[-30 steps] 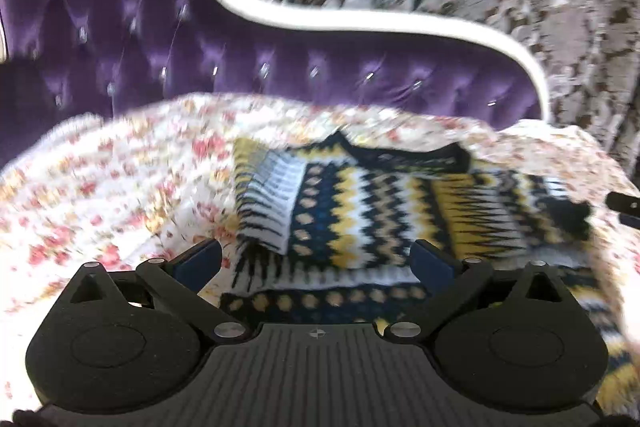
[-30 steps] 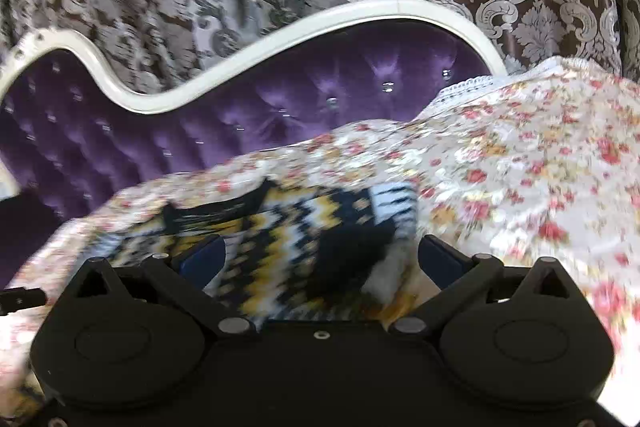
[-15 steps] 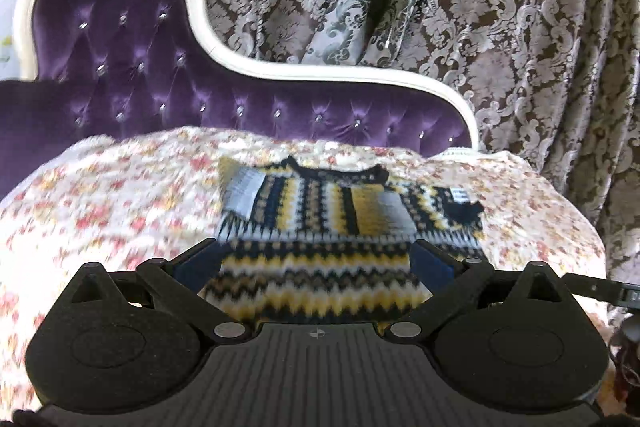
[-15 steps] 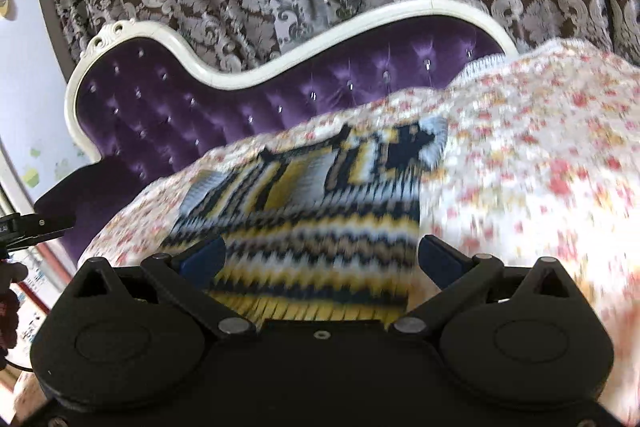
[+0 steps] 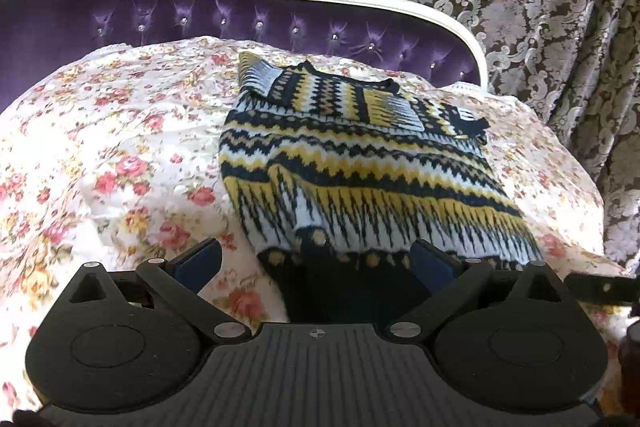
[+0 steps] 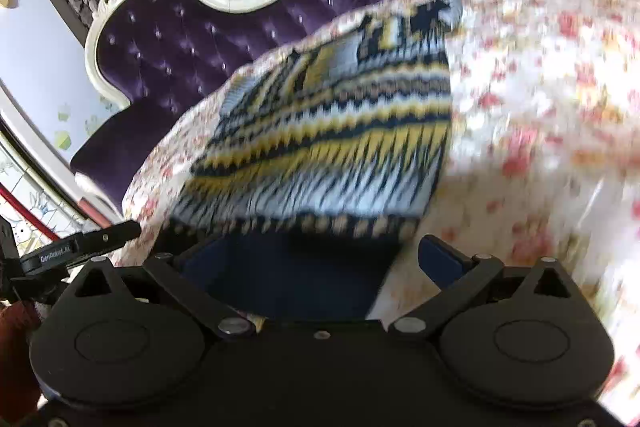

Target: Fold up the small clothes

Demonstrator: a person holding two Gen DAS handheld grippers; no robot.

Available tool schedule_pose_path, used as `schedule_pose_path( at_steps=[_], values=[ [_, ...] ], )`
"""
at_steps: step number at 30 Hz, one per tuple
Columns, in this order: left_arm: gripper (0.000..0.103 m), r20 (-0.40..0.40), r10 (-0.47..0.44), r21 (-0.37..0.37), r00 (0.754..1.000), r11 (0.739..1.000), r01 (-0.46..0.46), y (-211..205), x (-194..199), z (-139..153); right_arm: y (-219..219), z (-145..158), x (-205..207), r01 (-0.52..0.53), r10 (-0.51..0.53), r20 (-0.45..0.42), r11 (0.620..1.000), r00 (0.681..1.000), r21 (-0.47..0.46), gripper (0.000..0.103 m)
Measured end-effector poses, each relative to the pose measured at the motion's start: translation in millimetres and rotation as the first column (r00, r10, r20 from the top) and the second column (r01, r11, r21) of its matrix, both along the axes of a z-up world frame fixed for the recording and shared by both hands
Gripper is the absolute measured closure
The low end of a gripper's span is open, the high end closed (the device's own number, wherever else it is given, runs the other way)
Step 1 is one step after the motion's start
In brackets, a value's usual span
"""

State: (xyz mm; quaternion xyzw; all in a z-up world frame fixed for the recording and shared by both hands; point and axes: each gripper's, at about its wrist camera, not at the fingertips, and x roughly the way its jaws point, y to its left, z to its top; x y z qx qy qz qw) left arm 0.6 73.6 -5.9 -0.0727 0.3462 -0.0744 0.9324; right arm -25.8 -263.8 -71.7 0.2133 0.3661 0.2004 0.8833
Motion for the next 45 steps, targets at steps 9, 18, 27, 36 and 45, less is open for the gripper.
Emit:
schedule_pose_path(
  at_steps=[9, 18, 27, 36, 45],
  values=[
    [0.002, -0.025, 0.014, -0.040, 1.000, 0.999, -0.015, 3.4, -6.5, -8.1, 9.6, -9.5, 0.1, -0.009, 0.009, -0.009, 0.999, 1.000, 0.038, 0.027],
    [0.002, -0.035, 0.014, -0.027, 0.999, 1.000, -0.015, 0.3, -5.0, -8.6, 9.6, -4.5, -5.0, 0.014, -0.014, 0.017, 1.000, 1.000, -0.024, 0.089],
    [0.002, -0.065, 0.003, -0.053, 0.998, 0.999, -0.006, 3.4, 5.4, -11.5, -14.0, -9.4, -13.2, 0.086, -0.087, -0.022, 0.995, 0.996, -0.055, 0.090],
    [0.025, -0.110, 0.103, -0.096, 0.989, 0.989, -0.114, 20.4, 12.9, -22.3, -13.8, -8.1, -10.5, 0.081, -0.082, -0.022, 0.996, 0.996, -0.045, 0.090],
    [0.045, -0.126, 0.055, 0.088, 0.991, 0.995, -0.044, 1.1, 21.5, -26.7, -17.0, -10.3, -9.7, 0.073, -0.073, -0.024, 0.997, 0.997, -0.012, 0.089]
  ],
)
